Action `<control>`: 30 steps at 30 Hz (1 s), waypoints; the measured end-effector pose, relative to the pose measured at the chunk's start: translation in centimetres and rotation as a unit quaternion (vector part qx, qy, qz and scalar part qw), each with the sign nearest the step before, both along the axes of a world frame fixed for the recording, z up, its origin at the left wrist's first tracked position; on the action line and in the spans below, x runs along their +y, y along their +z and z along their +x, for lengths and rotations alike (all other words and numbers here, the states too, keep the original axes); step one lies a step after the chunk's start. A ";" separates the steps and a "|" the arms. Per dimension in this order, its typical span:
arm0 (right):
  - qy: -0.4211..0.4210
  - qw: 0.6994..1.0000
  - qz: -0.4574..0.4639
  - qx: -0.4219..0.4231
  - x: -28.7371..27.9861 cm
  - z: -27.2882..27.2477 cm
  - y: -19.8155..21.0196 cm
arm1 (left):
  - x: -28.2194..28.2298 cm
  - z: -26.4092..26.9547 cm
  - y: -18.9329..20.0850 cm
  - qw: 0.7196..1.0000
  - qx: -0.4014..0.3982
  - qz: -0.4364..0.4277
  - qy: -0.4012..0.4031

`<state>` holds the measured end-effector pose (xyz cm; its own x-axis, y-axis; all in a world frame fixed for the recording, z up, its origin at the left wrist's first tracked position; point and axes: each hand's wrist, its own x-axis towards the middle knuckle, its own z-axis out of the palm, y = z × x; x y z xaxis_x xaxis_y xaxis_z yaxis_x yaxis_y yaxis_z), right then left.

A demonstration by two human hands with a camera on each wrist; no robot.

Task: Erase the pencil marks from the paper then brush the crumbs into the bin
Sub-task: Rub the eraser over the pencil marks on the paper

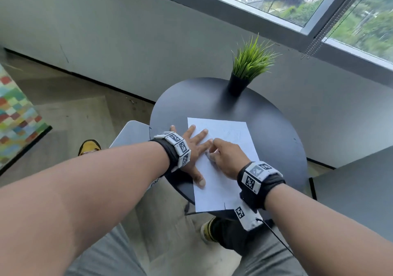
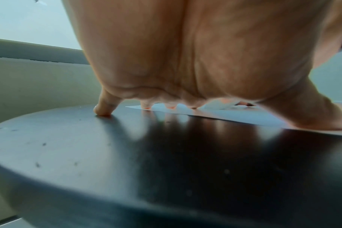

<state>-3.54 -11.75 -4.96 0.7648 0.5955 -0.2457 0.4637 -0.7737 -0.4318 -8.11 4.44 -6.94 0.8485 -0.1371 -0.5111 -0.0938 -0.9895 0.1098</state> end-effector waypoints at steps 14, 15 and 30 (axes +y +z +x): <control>0.180 0.983 -0.041 0.004 -0.7 -0.4 -0.4 | -0.2 0.4 -0.7 1.000 -0.004 0.016 -0.002; 0.129 0.991 -0.030 -0.010 -0.3 0.6 -0.5 | -0.2 0.5 -0.7 1.000 -0.006 0.014 -0.003; 0.009 1.000 -0.023 -0.017 -2.6 1.3 -0.5 | -0.5 0.3 0.0 0.999 0.026 0.037 -0.013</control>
